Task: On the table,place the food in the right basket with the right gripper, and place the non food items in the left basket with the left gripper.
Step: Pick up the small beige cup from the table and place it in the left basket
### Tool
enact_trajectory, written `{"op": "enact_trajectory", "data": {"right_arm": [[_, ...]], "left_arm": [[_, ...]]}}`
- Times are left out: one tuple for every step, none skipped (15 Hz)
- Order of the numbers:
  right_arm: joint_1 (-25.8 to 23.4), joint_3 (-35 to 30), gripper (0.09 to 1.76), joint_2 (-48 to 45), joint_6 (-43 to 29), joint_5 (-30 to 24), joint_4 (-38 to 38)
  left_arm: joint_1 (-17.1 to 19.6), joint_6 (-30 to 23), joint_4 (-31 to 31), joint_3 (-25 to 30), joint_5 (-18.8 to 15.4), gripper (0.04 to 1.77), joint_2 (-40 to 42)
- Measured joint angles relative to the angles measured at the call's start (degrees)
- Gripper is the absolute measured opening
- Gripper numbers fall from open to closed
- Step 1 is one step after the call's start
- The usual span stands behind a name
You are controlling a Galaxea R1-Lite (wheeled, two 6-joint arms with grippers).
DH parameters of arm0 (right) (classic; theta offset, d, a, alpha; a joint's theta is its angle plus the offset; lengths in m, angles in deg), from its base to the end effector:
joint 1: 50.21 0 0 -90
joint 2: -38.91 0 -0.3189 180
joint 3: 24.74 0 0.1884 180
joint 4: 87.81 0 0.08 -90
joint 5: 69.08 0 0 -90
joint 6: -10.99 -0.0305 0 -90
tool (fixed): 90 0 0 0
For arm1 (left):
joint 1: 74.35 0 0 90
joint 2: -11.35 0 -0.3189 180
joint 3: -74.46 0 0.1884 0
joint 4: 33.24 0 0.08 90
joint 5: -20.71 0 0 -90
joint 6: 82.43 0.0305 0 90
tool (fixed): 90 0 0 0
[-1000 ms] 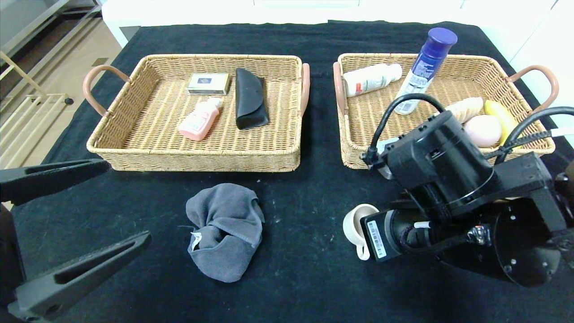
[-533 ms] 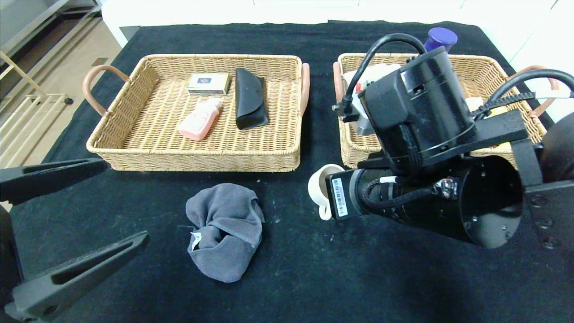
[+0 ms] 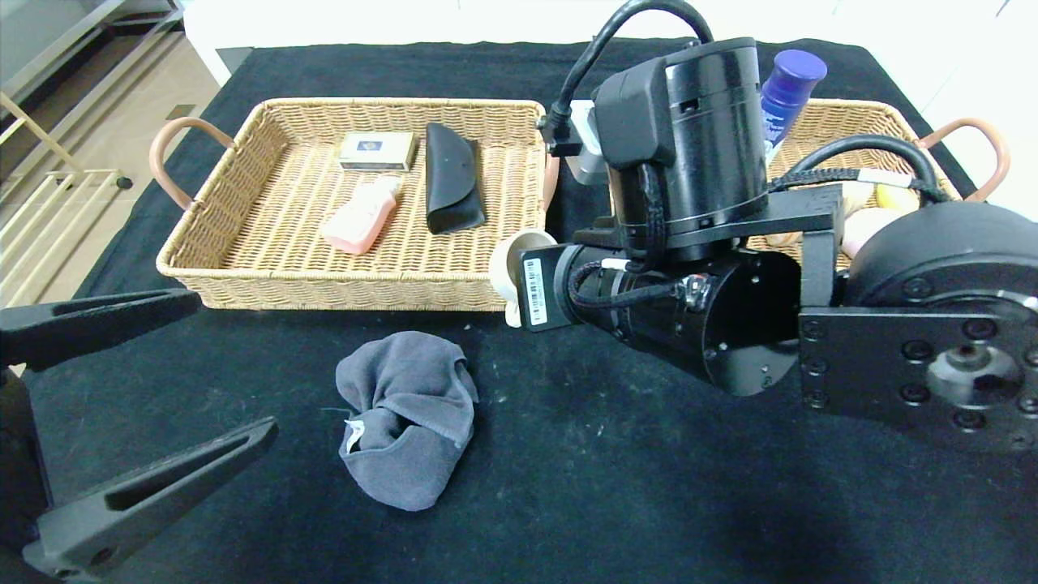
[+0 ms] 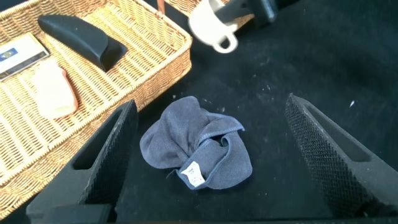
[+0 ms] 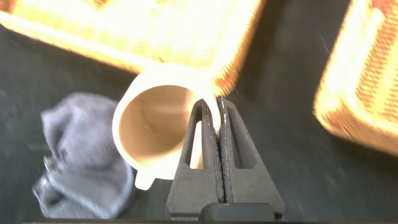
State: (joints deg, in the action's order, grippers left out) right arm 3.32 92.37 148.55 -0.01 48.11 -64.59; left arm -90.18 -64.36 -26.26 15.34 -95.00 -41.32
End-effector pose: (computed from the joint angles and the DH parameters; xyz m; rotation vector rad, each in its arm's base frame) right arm 0.2472 0.3110 0.2958 0.0083 0.2538 0.4338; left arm 0.0938 -0.0404 0.2737 0.3006 -0.1050 -0.7203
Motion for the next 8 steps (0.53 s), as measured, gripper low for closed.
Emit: {"op": "enact_trajectory", "data": {"right_arm": [[0.11, 0.06, 0.12, 0.77, 1.05, -0.02, -2.43], [0.09, 0.09, 0.12, 1.61, 2.01, -0.11, -5.24], [-0.22, 0.11, 0.12, 2.49, 3.32, -0.60, -7.80], [-0.63, 0.30, 0.12, 3.54, 4.25, -1.46, -10.62], [-0.87, 0.67, 0.12, 4.61, 4.89, -2.21, -12.87], [-1.02, 1.35, 0.12, 5.73, 5.46, -2.69, -14.48], [-1.16, 2.49, 0.12, 7.03, 5.92, -2.91, -16.08], [-1.27, 3.84, 0.12, 8.30, 6.38, -2.95, -17.48]], "left_arm": [[0.00, 0.00, -0.02, 0.00, 0.02, 1.72, -0.15], [0.01, 0.00, 0.00, 0.00, 0.02, 1.72, -0.22], [0.01, 0.00, -0.02, 0.00, 0.02, 1.72, -0.26], [0.01, 0.02, 0.00, 0.00, 0.02, 1.72, -0.30], [0.01, 0.00, -0.02, 0.00, 0.02, 1.72, -0.30], [0.01, -0.04, -0.04, 0.00, 0.00, 1.72, -0.30], [0.04, -0.06, -0.09, 0.00, 0.02, 1.72, -0.32], [0.09, -0.06, -0.09, -0.02, 0.02, 1.72, -0.32]]}}
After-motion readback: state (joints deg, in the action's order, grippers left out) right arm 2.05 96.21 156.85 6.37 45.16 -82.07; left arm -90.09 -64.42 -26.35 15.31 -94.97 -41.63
